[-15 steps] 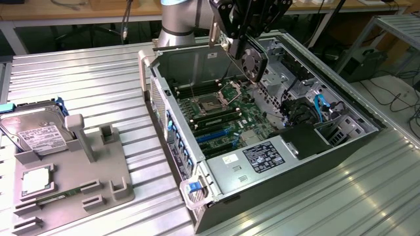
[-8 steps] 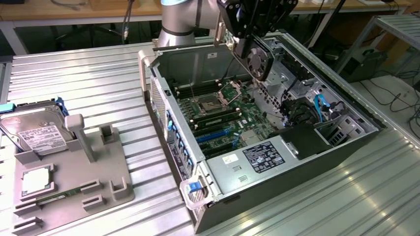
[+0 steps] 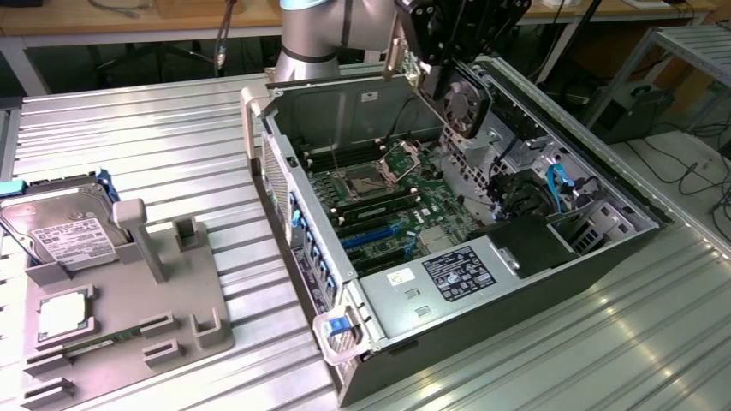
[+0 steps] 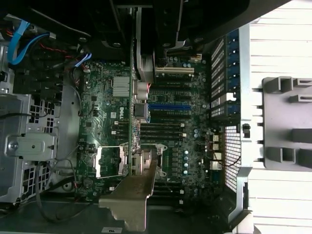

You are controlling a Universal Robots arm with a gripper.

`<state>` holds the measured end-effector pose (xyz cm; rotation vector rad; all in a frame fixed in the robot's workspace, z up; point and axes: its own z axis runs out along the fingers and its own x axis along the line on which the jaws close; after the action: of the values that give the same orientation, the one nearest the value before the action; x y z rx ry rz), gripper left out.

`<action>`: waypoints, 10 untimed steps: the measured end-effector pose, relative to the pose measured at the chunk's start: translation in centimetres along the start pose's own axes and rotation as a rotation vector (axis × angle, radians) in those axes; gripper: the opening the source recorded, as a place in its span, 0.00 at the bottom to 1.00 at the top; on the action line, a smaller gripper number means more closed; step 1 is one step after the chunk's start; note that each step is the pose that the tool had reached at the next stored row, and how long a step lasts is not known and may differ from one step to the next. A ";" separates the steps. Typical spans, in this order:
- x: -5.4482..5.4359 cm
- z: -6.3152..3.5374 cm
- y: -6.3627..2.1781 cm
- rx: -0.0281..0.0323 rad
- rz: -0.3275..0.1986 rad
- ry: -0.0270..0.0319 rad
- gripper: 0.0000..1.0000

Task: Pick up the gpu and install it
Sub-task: 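Pick up the gpu and move the gpu toward the slot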

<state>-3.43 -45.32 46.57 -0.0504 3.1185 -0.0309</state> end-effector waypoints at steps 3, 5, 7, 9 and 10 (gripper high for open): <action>-0.5 0.02 -0.02 0.0000 0.000 0.0000 0.28; -0.9 0.03 -0.03 0.0001 0.000 0.0000 0.28; -0.9 0.03 -0.03 0.0000 0.000 0.0000 0.28; -0.9 0.03 -0.03 0.0000 0.000 0.0000 0.28; -0.9 0.03 -0.03 0.0001 0.000 0.0000 0.28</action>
<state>-2.49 -45.31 46.56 -0.0502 3.1185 -0.0310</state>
